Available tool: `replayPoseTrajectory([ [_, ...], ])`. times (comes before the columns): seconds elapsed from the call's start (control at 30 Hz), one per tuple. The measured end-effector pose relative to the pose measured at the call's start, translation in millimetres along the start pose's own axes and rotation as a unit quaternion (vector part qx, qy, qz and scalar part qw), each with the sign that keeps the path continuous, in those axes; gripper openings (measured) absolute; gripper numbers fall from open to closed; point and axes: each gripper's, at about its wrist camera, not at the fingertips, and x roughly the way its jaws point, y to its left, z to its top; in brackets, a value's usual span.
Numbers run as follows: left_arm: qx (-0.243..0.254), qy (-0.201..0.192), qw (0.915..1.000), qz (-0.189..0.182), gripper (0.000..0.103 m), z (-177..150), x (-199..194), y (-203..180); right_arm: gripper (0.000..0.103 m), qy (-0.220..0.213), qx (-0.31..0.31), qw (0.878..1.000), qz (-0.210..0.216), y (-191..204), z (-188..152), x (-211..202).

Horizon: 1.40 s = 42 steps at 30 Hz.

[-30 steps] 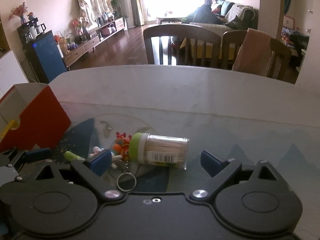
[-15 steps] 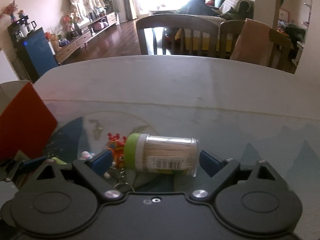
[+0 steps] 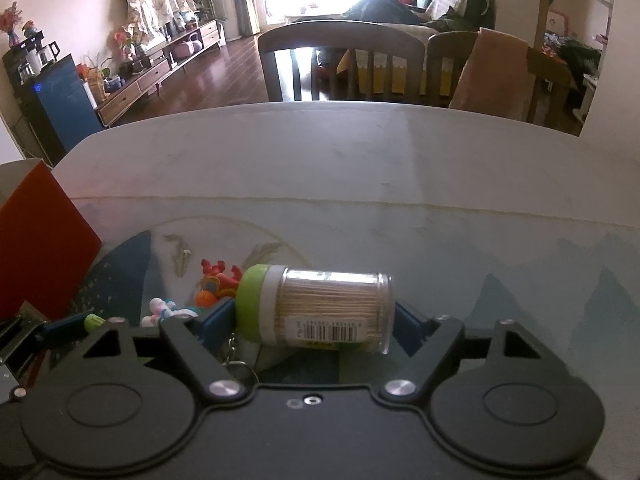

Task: Organize rigid objects
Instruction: 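Grasp the lime-green tube with the left tool while the right tool grasps the toothpick jar, then carry the green tube and toothpick jar with both tools over the red box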

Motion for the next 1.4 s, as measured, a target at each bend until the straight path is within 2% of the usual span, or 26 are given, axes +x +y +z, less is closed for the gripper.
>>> replayPoseTrajectory([
  [0.3,-0.008,0.003,0.9999,-0.015,0.081,6,-23,-4,0.081,-0.008,0.005,1.0,0.009,-2,-4,-37],
  [0.73,-0.019,-0.008,0.9983,-0.055,0.081,25,-91,-3,0.081,-0.047,0.002,0.999,0.023,8,0,-129],
  [0.83,-0.025,-0.012,0.9966,-0.078,0.081,28,-109,3,0.081,-0.054,-0.002,0.998,0.027,15,0,-149],
  [0.97,-0.027,-0.017,0.9957,-0.087,0.081,29,-130,14,0.081,-0.06,-0.004,0.998,0.029,25,-1,-169],
  [1.13,-0.029,-0.015,0.9957,-0.086,0.081,33,-154,33,0.081,-0.064,-0.008,0.997,0.035,43,-2,-187],
  [1.4,-0.037,-0.019,0.9956,-0.084,0.081,40,-188,83,0.081,-0.074,-0.018,0.996,0.054,96,-6,-205],
])
